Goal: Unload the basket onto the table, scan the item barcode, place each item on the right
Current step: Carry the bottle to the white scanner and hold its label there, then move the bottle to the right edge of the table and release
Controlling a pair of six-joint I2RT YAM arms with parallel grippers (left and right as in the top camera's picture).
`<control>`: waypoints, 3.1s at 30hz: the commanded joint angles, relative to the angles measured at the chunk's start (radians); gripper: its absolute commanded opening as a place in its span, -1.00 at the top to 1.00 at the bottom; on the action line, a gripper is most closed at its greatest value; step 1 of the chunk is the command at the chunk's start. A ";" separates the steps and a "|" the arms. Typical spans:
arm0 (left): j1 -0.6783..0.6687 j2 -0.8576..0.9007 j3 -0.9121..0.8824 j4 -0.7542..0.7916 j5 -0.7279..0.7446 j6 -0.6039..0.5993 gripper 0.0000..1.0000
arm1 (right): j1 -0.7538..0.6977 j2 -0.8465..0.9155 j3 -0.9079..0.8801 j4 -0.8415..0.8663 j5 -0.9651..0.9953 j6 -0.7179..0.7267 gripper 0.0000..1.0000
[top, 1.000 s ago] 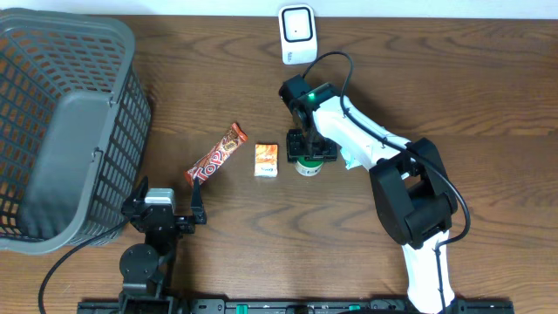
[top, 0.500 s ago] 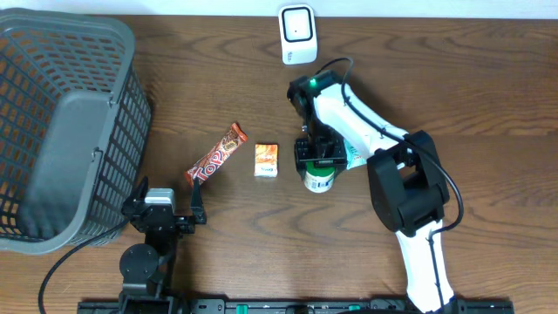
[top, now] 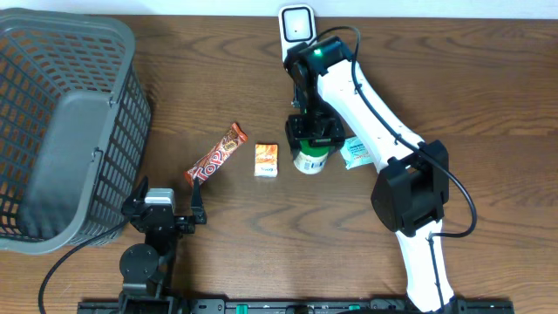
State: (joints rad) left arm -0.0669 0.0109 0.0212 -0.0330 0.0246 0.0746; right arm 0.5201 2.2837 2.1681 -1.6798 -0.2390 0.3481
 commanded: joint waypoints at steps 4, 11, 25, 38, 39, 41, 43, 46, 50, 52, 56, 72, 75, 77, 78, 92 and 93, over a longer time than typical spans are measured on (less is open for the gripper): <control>0.004 -0.007 -0.017 -0.038 -0.009 -0.009 -0.95 | -0.011 -0.015 0.162 0.068 0.070 -0.021 -0.23; 0.004 -0.007 -0.017 -0.038 -0.010 -0.009 -0.96 | -0.007 -0.015 0.277 0.342 0.468 -0.021 -0.20; 0.004 -0.007 -0.017 -0.038 -0.010 -0.009 -0.96 | -0.045 -0.006 0.073 1.178 0.657 -0.190 -0.03; 0.004 -0.007 -0.017 -0.038 -0.009 -0.009 -0.96 | -0.077 -0.005 -0.240 1.735 0.621 -0.388 -0.13; 0.004 -0.007 -0.017 -0.038 -0.010 -0.009 -0.96 | -0.077 -0.005 -0.249 1.744 0.610 -0.398 -0.14; 0.004 -0.007 -0.017 -0.038 -0.010 -0.009 -0.96 | -0.077 0.008 -0.253 1.754 0.595 -0.406 -0.15; 0.004 -0.007 -0.017 -0.038 -0.010 -0.009 -0.96 | -0.077 0.029 -0.253 1.773 0.595 -0.410 -0.16; 0.004 -0.007 -0.017 -0.038 -0.010 -0.009 -0.95 | -0.079 0.063 -0.253 1.810 0.596 -0.436 -0.17; 0.004 -0.007 -0.017 -0.038 -0.010 -0.009 -0.96 | -0.080 0.119 -0.253 1.862 0.597 -0.502 -0.28; 0.004 -0.007 -0.017 -0.038 -0.010 -0.009 -0.95 | -0.077 0.141 -0.253 1.892 0.598 -0.531 -0.28; 0.004 -0.007 -0.017 -0.038 -0.010 -0.009 -0.96 | -0.074 0.157 -0.253 1.908 0.623 -0.536 -0.28; 0.004 -0.007 -0.017 -0.038 -0.010 -0.009 -0.95 | -0.072 0.005 -0.242 1.614 0.896 -0.426 -0.27; 0.004 -0.007 -0.017 -0.038 -0.010 -0.009 -0.95 | -0.089 -0.056 -0.242 1.430 0.922 -0.327 -0.29; 0.004 -0.007 -0.017 -0.038 -0.010 -0.009 -0.95 | -0.106 -0.097 -0.242 1.279 0.920 -0.208 -0.33; 0.004 -0.007 -0.017 -0.038 -0.010 -0.009 -0.95 | -0.117 -0.117 -0.242 1.194 0.910 -0.129 -0.35; 0.004 -0.007 -0.017 -0.038 -0.009 -0.009 -0.96 | -0.571 -0.184 -0.242 0.573 0.486 0.335 -0.31; 0.004 -0.007 -0.017 -0.038 -0.010 -0.009 -0.96 | -0.607 -0.184 -0.242 0.571 0.476 0.336 -0.29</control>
State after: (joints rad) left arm -0.0669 0.0109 0.0216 -0.0334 0.0246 0.0746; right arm 0.0036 2.1033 1.9121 -1.1030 0.3336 0.6182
